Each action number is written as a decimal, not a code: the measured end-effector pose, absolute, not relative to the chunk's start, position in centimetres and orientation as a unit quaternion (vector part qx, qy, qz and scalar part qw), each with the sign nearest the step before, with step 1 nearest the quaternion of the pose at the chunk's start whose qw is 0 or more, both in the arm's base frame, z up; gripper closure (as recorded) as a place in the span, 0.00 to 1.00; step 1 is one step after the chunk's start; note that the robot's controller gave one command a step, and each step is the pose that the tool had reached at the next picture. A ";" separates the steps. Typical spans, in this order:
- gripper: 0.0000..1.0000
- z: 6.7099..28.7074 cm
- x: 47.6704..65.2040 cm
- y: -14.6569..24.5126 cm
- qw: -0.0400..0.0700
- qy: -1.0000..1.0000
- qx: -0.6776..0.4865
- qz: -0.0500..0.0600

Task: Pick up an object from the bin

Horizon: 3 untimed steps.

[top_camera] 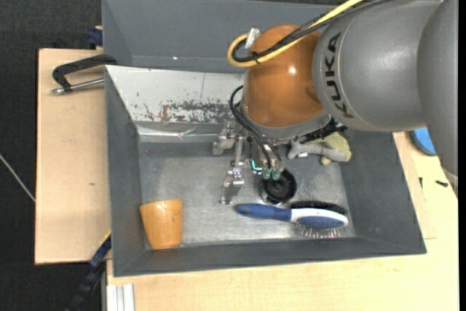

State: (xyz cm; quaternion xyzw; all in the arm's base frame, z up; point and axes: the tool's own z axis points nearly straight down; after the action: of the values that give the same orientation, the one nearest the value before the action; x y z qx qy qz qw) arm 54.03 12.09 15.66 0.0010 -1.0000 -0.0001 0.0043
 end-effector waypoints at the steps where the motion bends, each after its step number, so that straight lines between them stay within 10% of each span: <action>1: 0.00 7.3 51.3 -1.6 -0.004 -0.985 0.171 -0.002; 2: 0.00 10.1 49.2 -7.5 -0.003 -0.974 0.227 0.001; 3: 0.00 11.4 57.3 -13.9 -0.005 -0.972 0.235 0.000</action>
Offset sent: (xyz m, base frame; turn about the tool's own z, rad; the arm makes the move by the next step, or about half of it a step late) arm -0.0305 -0.1384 -0.0866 -0.3433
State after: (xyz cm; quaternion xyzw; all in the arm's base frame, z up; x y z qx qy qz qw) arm 57.29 -13.89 11.39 0.2348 -0.9720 0.0004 -0.0052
